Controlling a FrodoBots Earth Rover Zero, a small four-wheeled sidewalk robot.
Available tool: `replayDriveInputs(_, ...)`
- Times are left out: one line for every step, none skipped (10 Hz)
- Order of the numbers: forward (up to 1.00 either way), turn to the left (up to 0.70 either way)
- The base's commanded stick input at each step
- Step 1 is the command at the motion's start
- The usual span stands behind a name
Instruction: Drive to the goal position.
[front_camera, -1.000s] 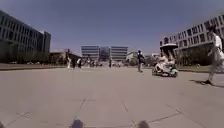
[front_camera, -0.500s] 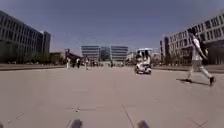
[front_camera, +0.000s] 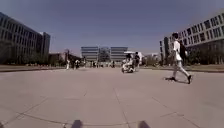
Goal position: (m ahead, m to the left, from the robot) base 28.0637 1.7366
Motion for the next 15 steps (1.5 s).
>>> replayDriveInputs(0.69, 0.00)
replayDriveInputs(0.69, 0.00)
replayDriveInputs(0.69, 0.00)
replayDriveInputs(0.69, 0.00)
replayDriveInputs(0.69, 0.00)
replayDriveInputs(0.69, 0.00)
replayDriveInputs(0.69, 0.00)
replayDriveInputs(0.69, 0.00)
replayDriveInputs(0.69, 0.00)
replayDriveInputs(0.71, 0.00)
replayDriveInputs(0.84, 0.00)
replayDriveInputs(0.83, 0.00)
replayDriveInputs(0.83, 0.00)
replayDriveInputs(0.83, 0.00)
replayDriveInputs(0.98, 0.00)
